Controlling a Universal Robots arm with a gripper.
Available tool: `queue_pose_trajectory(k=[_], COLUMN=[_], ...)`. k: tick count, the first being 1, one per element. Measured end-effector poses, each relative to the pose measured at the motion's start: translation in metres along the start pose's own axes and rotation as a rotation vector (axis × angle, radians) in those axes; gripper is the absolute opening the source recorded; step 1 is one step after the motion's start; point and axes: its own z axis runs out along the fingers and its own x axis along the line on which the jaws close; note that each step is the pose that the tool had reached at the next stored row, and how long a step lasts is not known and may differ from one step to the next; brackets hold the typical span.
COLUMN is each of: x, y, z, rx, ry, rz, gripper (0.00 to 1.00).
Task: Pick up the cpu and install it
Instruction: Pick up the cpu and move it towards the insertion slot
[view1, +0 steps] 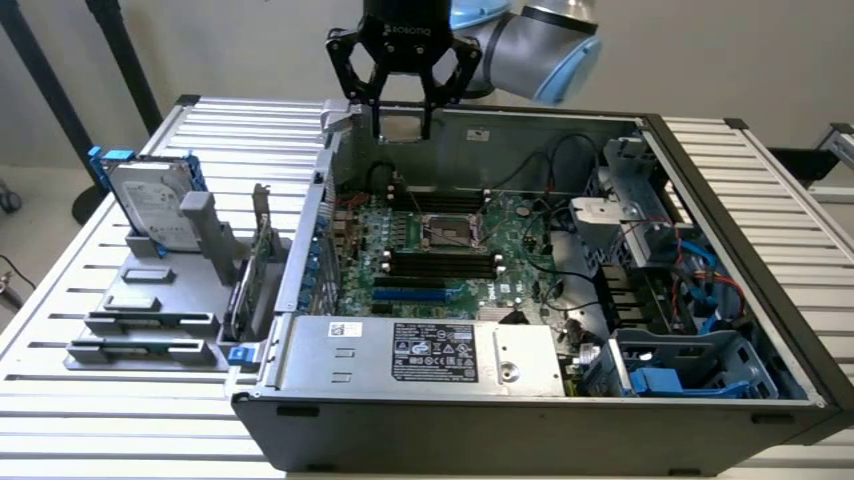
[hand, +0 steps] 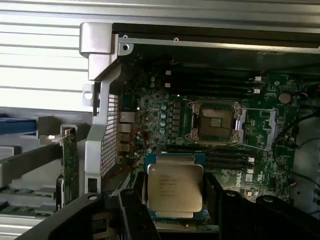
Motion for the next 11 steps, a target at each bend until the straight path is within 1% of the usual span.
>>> queue_pose_trajectory(k=[7, 11], x=[-0.033, -0.047], y=[0.0078, 0.0111], z=[0.0118, 0.0185], rx=[-0.0001, -0.0001], ry=[0.0003, 0.0014], rz=[0.000, 0.000], gripper=[0.55, 0.55])
